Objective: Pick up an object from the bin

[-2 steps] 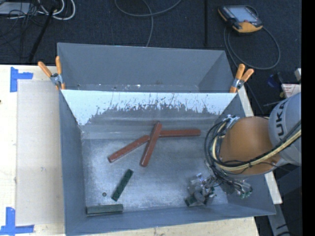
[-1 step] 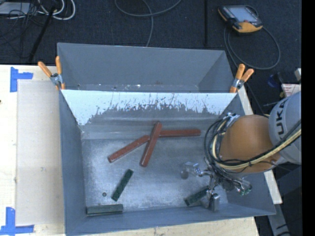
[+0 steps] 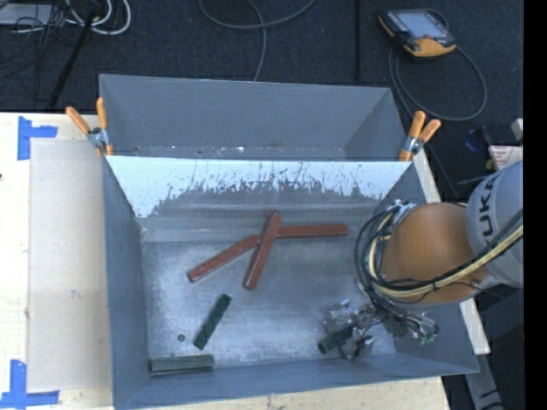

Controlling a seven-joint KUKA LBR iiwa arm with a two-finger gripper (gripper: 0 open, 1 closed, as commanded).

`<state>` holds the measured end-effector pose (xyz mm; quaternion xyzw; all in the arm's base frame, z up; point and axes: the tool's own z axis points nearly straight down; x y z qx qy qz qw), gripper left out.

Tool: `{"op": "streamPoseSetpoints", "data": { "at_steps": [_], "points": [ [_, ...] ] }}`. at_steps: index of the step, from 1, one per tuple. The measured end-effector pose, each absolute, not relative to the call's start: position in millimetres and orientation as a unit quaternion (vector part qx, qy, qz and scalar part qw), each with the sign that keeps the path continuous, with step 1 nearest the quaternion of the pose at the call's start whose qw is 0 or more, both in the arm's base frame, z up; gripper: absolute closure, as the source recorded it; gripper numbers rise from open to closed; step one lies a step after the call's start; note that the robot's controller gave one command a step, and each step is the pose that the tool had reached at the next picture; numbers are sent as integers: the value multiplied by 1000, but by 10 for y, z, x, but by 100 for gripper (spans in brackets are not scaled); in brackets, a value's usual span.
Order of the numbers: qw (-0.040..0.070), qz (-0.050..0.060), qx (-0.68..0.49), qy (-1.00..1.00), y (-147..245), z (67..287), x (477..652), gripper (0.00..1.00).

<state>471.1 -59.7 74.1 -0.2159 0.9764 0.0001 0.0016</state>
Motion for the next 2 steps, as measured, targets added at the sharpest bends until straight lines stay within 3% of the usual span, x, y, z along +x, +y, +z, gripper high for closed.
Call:
{"op": "streamPoseSetpoints", "data": {
  "at_steps": [1, 2],
  "points": [
    [2, 0, -216, 976, -597, 742, 4712, 100],
    [1, 0, -226, 974, -867, 2297, 4930, 100]
  ]
}}
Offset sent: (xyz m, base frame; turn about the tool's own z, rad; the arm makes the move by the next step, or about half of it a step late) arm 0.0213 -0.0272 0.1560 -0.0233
